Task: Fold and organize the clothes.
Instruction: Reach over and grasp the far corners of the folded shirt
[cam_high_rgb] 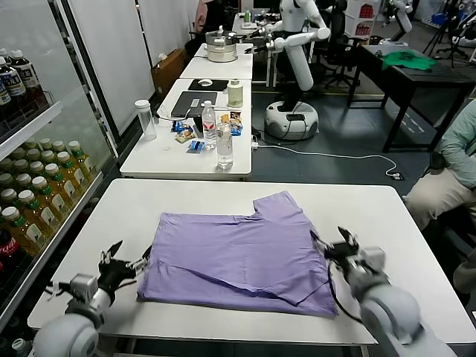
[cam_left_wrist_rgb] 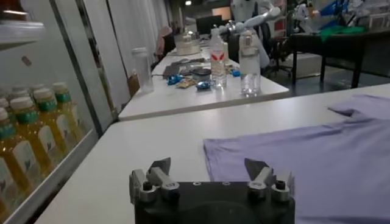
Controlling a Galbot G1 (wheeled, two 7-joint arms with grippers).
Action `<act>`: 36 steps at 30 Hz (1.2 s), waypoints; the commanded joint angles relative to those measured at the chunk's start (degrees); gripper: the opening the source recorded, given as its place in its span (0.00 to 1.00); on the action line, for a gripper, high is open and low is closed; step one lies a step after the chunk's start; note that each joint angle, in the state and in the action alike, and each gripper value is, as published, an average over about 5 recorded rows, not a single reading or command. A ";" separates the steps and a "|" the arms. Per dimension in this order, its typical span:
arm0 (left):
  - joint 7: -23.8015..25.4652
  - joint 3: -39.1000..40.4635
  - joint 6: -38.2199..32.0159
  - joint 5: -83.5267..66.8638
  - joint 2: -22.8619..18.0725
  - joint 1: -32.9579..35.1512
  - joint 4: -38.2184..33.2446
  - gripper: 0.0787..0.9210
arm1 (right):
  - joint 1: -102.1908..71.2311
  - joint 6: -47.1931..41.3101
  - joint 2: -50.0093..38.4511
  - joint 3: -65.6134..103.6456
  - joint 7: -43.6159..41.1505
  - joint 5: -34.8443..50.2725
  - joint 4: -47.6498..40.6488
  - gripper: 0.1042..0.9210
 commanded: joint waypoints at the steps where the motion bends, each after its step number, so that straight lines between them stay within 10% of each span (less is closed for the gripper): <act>1: 4.52 5.83 -0.93 -0.45 0.54 -20.68 21.78 0.88 | 28.02 1.23 13.03 -11.41 0.87 -4.64 -31.39 0.88; 9: 6.80 10.32 -0.89 -0.13 -0.85 -26.03 26.97 0.88 | 32.43 2.59 19.49 -8.91 -0.13 -6.34 -47.46 0.88; 36: 9.75 14.80 0.84 1.55 -3.68 -31.70 35.59 0.88 | 30.71 3.38 19.77 -5.49 0.29 -2.46 -51.05 0.88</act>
